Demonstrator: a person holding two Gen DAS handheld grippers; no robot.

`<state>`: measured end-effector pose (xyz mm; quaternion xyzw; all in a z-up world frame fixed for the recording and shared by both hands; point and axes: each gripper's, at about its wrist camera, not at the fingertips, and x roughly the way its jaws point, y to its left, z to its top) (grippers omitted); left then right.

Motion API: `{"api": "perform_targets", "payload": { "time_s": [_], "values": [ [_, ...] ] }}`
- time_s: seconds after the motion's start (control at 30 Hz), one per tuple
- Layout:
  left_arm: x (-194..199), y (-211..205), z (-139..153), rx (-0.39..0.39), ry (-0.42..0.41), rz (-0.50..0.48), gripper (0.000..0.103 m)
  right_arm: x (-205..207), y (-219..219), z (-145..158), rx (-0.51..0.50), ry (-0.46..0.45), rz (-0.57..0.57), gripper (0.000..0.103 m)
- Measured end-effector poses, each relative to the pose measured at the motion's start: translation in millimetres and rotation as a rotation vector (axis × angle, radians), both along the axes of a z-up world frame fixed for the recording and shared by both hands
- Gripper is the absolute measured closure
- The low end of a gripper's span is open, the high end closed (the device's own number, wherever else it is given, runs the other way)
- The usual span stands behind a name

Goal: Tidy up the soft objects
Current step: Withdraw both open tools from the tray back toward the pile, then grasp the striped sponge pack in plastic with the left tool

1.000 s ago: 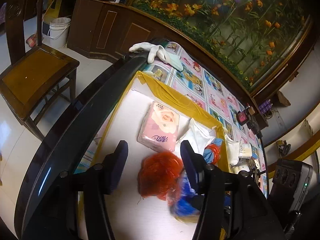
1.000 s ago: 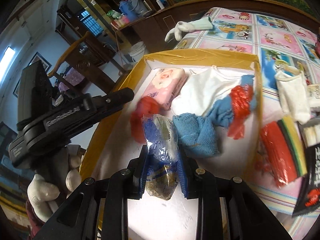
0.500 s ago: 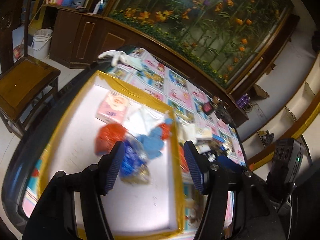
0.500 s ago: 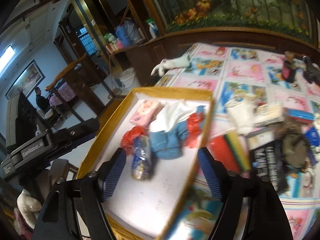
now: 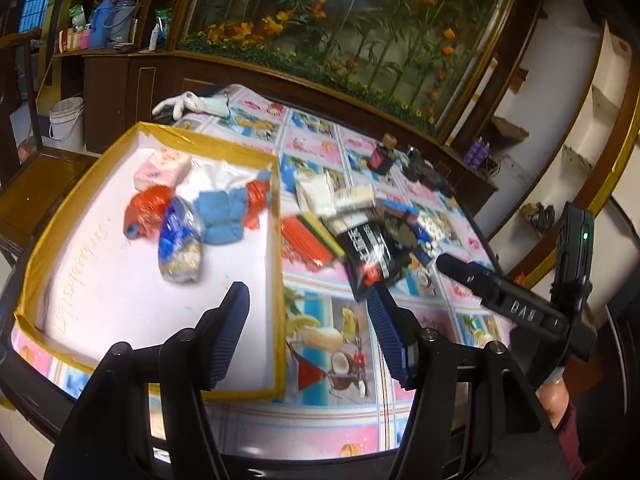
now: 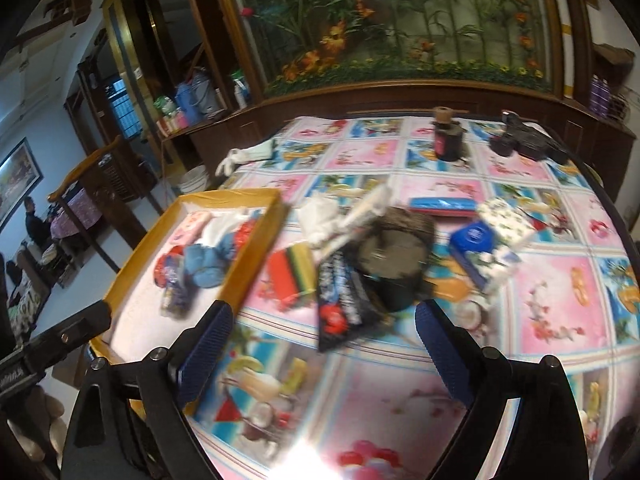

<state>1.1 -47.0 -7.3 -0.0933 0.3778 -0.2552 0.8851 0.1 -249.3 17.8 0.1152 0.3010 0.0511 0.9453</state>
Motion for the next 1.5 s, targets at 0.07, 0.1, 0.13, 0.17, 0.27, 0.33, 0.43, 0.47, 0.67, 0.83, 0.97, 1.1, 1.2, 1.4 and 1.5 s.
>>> {"api": "perform_targets", "payload": {
  "time_s": [0.07,0.1,0.13,0.17,0.27,0.33,0.43,0.47,0.67,0.83,0.97,1.1,1.2,1.4,1.5],
  "values": [
    [-3,-8,-6,0.014,0.019,-0.01,0.043,-4,-15,-3,0.014,0.002,-0.033,0.009],
    [-5,-12,-9,0.022,0.028,-0.016,0.043,-6,-21,-6,0.021,0.004,-0.049,0.009],
    [-7,-16,-11,0.027,0.035,-0.021,0.043,-6,-27,-8,0.026,0.007,-0.059,0.009],
    [-7,-20,-13,0.031,0.042,-0.027,0.043,-7,-32,-10,0.032,0.012,-0.07,0.009],
    [-11,-29,-17,0.04,0.048,-0.044,0.043,-9,-44,-16,0.034,0.024,-0.09,0.009],
    [-13,-34,-18,0.046,0.05,-0.056,0.043,-8,-49,-18,0.025,0.027,-0.1,0.009],
    [-13,-40,-19,0.056,0.056,-0.07,0.043,-1,-56,-19,0.015,0.023,-0.115,0.009],
    [-12,-40,-19,0.056,0.056,-0.07,0.043,1,-58,-19,0.017,0.021,-0.12,0.009],
    [0,-36,-21,0.037,0.07,-0.037,0.043,21,-76,-27,0.037,0.033,-0.144,0.009],
    [11,-44,-29,0.066,0.087,-0.052,0.043,39,-96,-30,0.05,0.025,-0.185,0.009],
    [26,-56,-31,0.117,0.087,-0.084,0.043,53,-113,-40,0.077,0.016,-0.227,0.009],
    [56,-75,-23,0.144,0.065,-0.105,0.043,60,-129,-55,0.133,0.016,-0.252,0.009],
    [85,-95,-21,0.161,0.051,-0.108,0.043,61,-138,-58,0.16,0.009,-0.265,0.009],
    [142,-121,-39,0.222,0.126,-0.059,0.043,57,-144,-60,0.168,-0.009,-0.289,0.009],
    [157,-129,-51,0.285,0.143,-0.039,0.044,57,-143,-61,0.166,-0.014,-0.288,0.009]
  ]
}}
